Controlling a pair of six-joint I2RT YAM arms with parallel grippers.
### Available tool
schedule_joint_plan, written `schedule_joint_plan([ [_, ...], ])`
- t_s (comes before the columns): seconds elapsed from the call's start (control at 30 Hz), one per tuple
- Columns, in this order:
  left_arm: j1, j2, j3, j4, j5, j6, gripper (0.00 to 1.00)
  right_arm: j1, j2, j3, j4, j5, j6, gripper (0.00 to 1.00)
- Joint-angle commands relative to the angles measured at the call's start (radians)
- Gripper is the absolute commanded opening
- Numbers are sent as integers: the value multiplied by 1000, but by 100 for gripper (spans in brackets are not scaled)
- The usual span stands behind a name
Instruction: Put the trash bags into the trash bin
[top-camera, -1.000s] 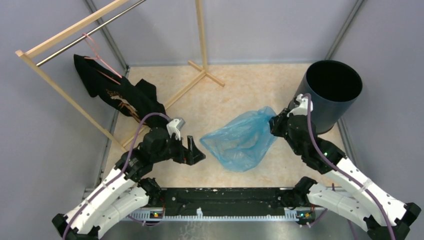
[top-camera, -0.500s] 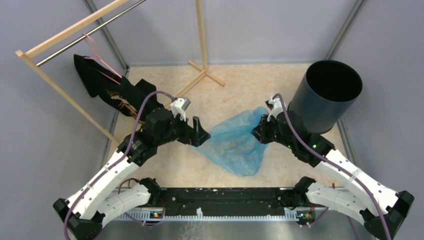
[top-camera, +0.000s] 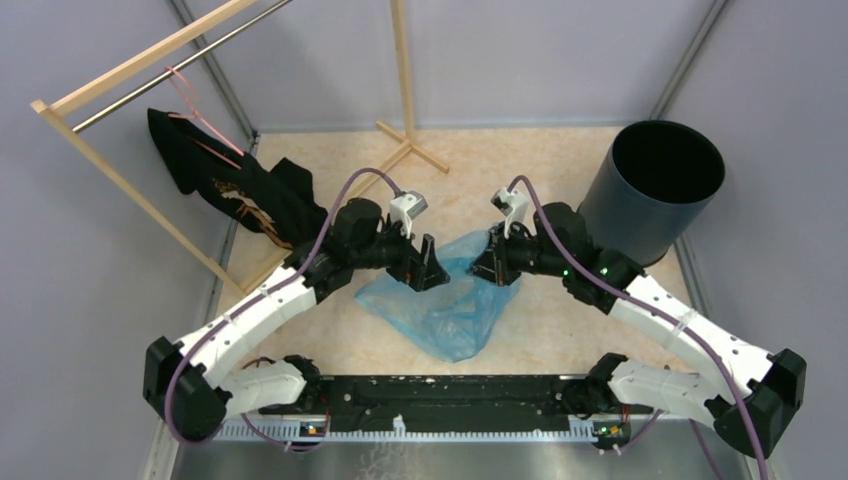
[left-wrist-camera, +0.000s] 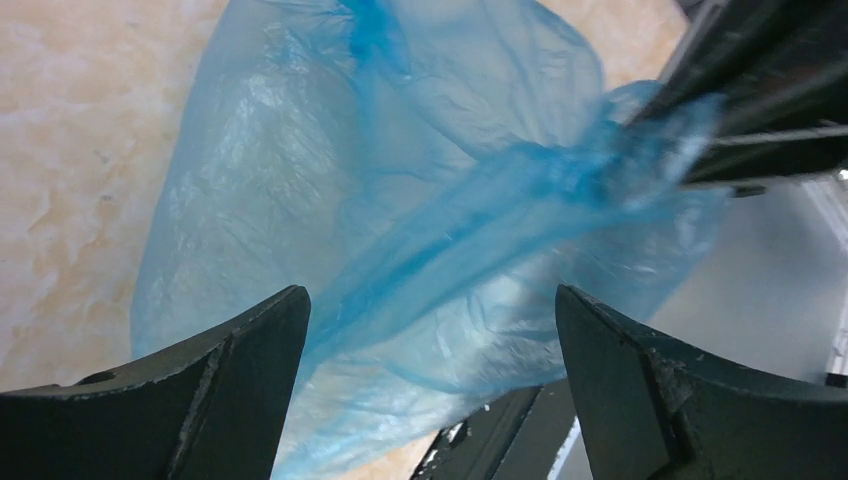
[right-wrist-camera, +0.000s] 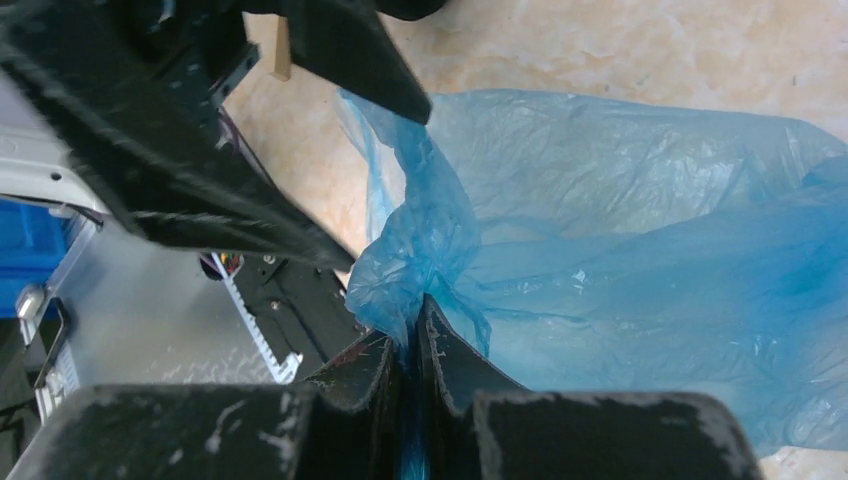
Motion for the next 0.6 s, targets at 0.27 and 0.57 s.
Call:
schedule_joint_plan([
  [0.27, 2, 162, 96, -126, -1, 131, 74, 9, -42, -89, 51, -38, -37, 8],
  [0.57, 3, 92, 100, -125, -162, 140, 11, 9, -59, -70, -9, 50, 35, 13],
])
